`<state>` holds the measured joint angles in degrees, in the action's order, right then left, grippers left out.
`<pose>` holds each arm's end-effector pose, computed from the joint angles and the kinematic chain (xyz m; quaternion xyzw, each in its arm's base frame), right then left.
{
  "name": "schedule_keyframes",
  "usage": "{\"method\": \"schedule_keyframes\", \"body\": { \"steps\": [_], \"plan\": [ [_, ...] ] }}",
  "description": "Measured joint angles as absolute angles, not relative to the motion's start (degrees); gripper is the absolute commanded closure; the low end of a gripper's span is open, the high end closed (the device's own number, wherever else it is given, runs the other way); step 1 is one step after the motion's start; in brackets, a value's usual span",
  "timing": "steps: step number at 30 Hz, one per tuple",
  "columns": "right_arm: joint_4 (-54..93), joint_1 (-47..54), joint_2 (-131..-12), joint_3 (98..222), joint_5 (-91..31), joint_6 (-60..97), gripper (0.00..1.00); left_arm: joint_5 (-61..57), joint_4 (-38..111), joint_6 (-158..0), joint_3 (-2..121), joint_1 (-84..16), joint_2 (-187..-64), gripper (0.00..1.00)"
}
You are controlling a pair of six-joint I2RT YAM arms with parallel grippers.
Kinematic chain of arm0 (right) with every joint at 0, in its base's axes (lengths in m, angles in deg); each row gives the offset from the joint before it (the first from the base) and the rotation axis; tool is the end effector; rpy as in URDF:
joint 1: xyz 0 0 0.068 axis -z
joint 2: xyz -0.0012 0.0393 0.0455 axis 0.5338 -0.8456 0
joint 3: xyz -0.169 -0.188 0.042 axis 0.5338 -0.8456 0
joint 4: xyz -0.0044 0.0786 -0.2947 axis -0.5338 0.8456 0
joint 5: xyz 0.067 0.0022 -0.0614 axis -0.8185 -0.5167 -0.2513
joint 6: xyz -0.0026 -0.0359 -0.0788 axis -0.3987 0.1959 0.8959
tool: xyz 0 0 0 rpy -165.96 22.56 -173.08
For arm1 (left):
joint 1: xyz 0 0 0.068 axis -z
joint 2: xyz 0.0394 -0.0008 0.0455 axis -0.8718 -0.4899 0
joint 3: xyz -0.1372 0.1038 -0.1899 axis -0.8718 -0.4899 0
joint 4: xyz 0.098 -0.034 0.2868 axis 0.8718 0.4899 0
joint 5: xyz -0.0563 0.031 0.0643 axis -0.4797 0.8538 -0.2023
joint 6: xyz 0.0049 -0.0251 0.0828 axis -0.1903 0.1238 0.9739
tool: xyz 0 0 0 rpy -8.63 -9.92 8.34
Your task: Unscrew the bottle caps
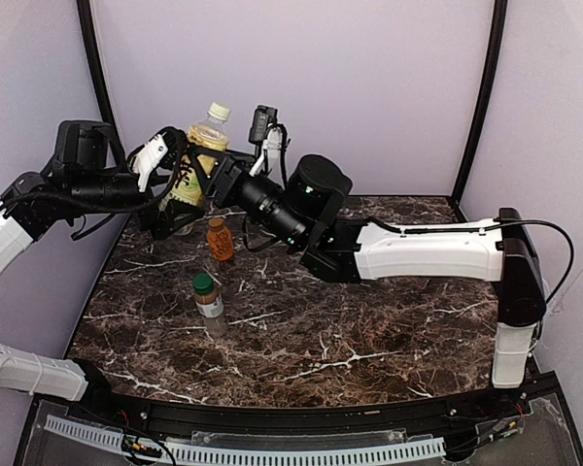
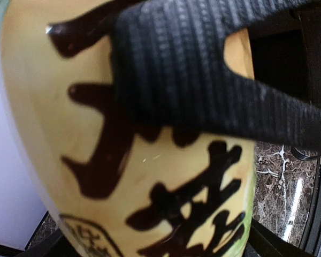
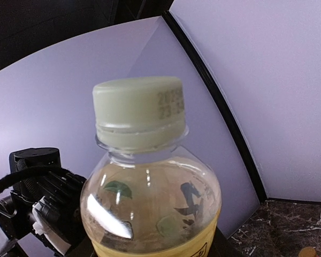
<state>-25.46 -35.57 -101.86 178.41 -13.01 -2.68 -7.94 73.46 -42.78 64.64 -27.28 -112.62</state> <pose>0.2152 0.4958 0.3785 -0.1143 0.5160 0.6007 0.5999 0.2487 -0.1859 0.4162 0.4563 0.6752 -0.1417 0.5620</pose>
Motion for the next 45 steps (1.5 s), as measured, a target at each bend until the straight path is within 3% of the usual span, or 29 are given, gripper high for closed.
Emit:
{"method": "schedule_keyframes", "body": {
  "steps": [6, 10, 13, 16, 17, 22, 34, 38, 43, 45],
  "plan": [
    [-26.3, -35.6, -102.7, 178.4, -13.2, -4.2, 0.56, -7.2, 72.1, -42.7, 64.6, -26.3, -113.3, 0.27],
    [-27.2, -35.6, -102.8, 178.4, -13.1, -4.4, 0.49, -7.6, 71.6, -43.3, 64.6, -26.1, -113.3, 0.45],
    [-27.5, -35.6, -102.9, 178.4, -13.4, -4.4, 0.31, -7.7, 71.5, -43.8, 64.6, -26.1, -113.2, 0.53],
    [-27.6, -35.6, -102.9, 178.4, -14.6, -4.5, 0.03, -7.5, 71.5, -43.4, 64.6, -26.1, -113.2, 0.56],
    [-27.7, -35.6, -102.7, 178.1, -15.1, -4.9, 0.02, -7.4, 71.3, -43.2, 64.6, -26.1, -113.2, 0.56],
    [-24.6, -35.3, -98.3, 171.2, -20.0, -4.0, 0.01, -6.1, 70.7, -40.7, 64.2, -26.1, -112.2, 0.59],
    [7.0, -34.2, -74.8, 169.5, -23.8, -0.3, 0.02, 9.0, 63.7, -16.5, 55.6, -24.8, -105.6, 0.62],
    [15.6, -33.9, -75.6, 173.1, -23.7, -0.8, 0.11, 16.8, 57.4, -6.9, 54.2, -21.0, -105.5, 0.62],
    [22.9, -33.1, -79.7, 176.8, -25.1, -3.1, 0.4, 25.9, 48.5, 5.7, 50.5, -16.4, -105.6, 0.62],
    [24.5, -32.7, -80.2, 176.7, -25.3, -3.6, 0.42, 28.3, 46.2, 9.2, 49.1, -15.5, -105.8, 0.62]
  ]
}}
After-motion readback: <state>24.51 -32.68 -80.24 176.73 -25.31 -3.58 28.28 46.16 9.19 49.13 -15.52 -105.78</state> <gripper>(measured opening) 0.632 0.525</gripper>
